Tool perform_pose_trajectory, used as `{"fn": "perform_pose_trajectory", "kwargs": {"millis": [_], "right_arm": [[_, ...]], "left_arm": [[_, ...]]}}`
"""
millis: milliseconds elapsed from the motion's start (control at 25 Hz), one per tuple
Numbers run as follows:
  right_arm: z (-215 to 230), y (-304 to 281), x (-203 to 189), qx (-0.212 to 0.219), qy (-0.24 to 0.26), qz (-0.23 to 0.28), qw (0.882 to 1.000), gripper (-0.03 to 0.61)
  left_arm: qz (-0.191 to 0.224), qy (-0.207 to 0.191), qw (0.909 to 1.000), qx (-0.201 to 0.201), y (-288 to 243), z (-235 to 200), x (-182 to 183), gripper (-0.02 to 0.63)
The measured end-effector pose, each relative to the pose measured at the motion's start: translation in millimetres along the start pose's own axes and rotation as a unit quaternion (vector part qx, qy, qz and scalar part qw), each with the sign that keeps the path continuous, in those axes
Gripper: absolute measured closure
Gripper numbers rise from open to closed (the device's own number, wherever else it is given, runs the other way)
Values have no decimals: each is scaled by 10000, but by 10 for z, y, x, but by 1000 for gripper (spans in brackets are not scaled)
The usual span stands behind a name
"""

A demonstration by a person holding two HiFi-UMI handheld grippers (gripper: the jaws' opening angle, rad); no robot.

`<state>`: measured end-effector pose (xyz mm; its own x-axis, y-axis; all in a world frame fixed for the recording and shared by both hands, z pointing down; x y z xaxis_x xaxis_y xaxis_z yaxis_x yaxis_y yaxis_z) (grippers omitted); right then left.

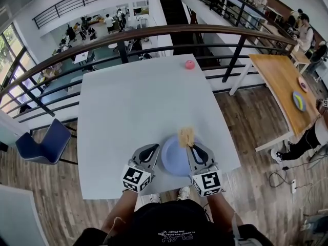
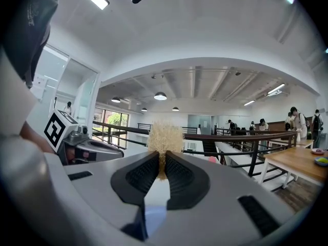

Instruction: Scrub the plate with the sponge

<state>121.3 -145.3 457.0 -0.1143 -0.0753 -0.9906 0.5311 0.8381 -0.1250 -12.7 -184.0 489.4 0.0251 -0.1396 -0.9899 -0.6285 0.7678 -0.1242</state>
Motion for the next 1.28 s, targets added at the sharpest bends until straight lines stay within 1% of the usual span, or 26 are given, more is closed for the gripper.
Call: {"fn": "perform_pose_trajectory", "kwargs": {"millis": [120, 240, 400, 640, 760, 920, 1040, 1280], "right_arm": [[-64, -50, -144, 150, 53, -209, 9997, 534], [-124, -67, -247, 265, 4, -344, 9991, 534], [-147, -74, -345, 342, -48, -476, 9983, 534], [-127, -69, -550, 350, -174, -653, 9971, 534], [-138, -82, -656, 361, -267, -737, 9963, 532], [-150, -90, -810, 404, -393, -806, 9952, 532], [-126, -101, -947, 448, -560, -882, 9935, 534], [-125, -177, -1156, 535, -766, -1000, 9906, 532]], "left_arm": [[-165, 3, 9999, -47, -45, 60, -176, 601], [-336, 141, 9993, -107, -57, 124, -349, 601], [-446, 235, 9986, -167, -33, 193, -478, 601], [-651, 289, 9974, -113, -45, 231, -674, 601], [-870, 401, 9954, 21, -69, 176, -826, 601], [-1369, 569, 9888, 195, -97, 143, -1120, 601], [-1640, 711, 9829, 437, -135, 131, -1297, 601], [-2200, 1019, 9658, 914, -172, 33, -1651, 593]]}}
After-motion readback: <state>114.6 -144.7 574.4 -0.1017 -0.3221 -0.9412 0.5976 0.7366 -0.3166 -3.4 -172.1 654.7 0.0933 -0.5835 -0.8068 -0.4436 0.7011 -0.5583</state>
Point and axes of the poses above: the fingertips, and each gripper's own axes: y backward along the fingers, z to its right, x out of its top, the point moved 2 cm from there along y, backward along the fingers, and after that the axes turned 14 degrees about x, right-handed, at the moved point
